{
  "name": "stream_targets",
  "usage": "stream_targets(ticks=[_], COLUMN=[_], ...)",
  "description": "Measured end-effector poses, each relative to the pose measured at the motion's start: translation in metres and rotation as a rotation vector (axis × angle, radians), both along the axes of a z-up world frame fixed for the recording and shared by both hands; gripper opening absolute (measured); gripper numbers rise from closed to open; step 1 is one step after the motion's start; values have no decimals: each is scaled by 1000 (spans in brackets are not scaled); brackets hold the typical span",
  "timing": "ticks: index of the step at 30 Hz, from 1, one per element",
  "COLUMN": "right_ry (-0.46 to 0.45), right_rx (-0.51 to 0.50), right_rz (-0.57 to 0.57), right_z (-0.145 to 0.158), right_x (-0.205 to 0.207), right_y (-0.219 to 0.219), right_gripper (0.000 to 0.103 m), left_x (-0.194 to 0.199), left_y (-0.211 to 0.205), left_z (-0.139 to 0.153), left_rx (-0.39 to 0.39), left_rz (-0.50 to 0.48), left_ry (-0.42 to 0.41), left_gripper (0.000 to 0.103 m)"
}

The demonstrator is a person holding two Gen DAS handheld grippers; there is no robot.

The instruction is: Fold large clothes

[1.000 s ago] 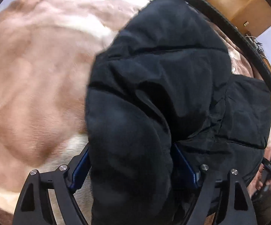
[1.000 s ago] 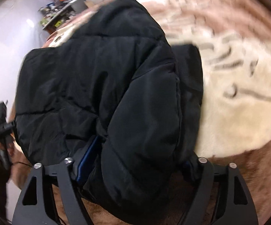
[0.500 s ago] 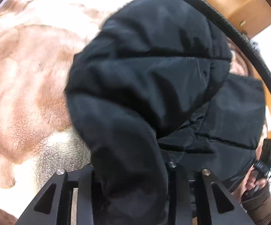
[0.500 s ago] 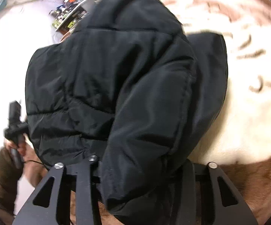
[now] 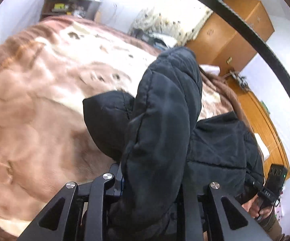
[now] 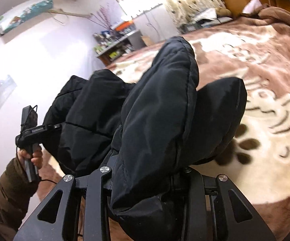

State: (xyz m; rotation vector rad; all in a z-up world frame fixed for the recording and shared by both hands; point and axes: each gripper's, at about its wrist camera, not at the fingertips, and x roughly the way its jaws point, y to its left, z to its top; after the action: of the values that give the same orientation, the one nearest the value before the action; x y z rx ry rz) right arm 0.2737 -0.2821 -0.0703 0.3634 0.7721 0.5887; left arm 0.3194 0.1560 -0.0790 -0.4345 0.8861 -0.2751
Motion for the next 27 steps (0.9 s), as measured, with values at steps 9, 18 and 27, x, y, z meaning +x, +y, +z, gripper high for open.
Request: stream_targets(ticks=[9,18,27], right_ry=[-45,77,163], right_rx=[-58,-111,-105], right_rz=[107,34,-19], right_z=[-25,-58,-82], right_x=[18,11,0], right_y=[62,45,37], right_gripper=[33,35,49], left_x=[-36,-40,-39], left_y=[66,98,107], left_z=[-11,-57,-82], left_rx=[43,28,70], left_rz=[120,202,198], left_ry=[4,115,183], left_gripper=[24,28,44])
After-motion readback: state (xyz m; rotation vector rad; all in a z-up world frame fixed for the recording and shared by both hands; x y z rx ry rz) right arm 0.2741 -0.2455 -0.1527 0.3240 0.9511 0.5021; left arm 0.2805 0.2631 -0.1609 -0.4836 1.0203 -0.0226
